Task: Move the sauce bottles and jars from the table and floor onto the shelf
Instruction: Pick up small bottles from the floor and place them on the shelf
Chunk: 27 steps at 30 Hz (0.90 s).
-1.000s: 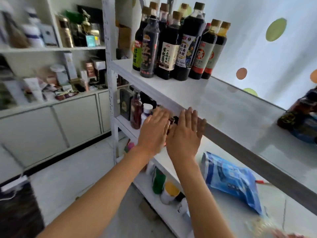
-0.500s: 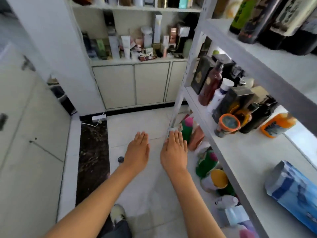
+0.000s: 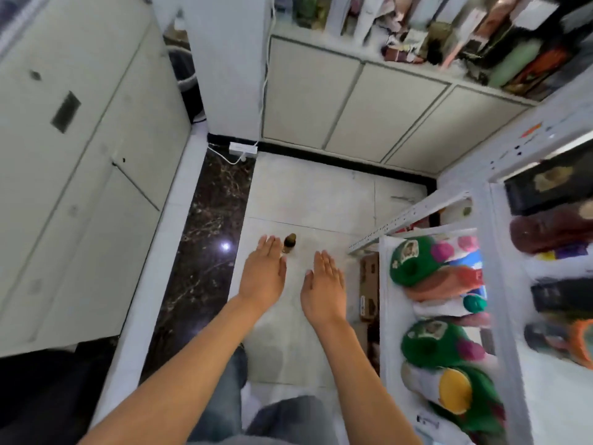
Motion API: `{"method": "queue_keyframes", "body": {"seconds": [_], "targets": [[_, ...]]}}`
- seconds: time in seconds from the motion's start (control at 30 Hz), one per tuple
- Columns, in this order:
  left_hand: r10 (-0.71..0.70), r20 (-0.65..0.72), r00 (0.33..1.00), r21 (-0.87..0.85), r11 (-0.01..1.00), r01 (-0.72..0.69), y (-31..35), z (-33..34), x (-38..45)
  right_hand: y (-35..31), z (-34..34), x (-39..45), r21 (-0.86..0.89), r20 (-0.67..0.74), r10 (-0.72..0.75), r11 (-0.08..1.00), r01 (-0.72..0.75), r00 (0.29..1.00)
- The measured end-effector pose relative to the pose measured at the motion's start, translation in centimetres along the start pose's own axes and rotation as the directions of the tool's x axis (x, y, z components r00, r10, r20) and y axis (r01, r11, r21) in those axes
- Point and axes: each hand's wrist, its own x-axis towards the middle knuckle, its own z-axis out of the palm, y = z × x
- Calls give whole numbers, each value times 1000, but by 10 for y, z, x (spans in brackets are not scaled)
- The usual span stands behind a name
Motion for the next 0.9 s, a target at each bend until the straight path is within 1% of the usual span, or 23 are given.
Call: {"method": "queue_keyframes", "body": {"seconds": [0.23,0.33,0.4,0.47,0.57,0.67,0.73,0.8,0.87,0.9], "targets": [[-134,66,989,107,986,126,-36,4,46,-11,21,73,-26,112,-59,998,62,992],[-213,103,972,168,967,194,-43,17,69,2,32,109,-22,163,-64,997,68,985],[-294,126,947,194,944,267,-46,29,84,15,39,136,-10,223,-61,998,65,973],[-381,128,916,189,916,355,-47,49,96,33,53,168,-3,264,-67,997,71,962],[-468,186,864,158,882,444,-47,82,118,51,75,218,23,309,-36,999,31,950],[-542,182,820,53,838,542,-58,121,142,67,107,265,23,343,-17,1000,9,939],[-579,163,799,10,810,586,-76,151,159,75,130,294,21,379,-18,1000,11,925],[-604,168,779,2,791,612,-100,183,178,87,157,325,1,400,-34,999,37,916],[-618,191,763,28,780,625,-124,211,196,96,185,354,-16,418,-40,999,51,908],[-606,214,766,76,792,606,-137,225,206,102,200,370,-25,427,-32,999,46,904]]}}
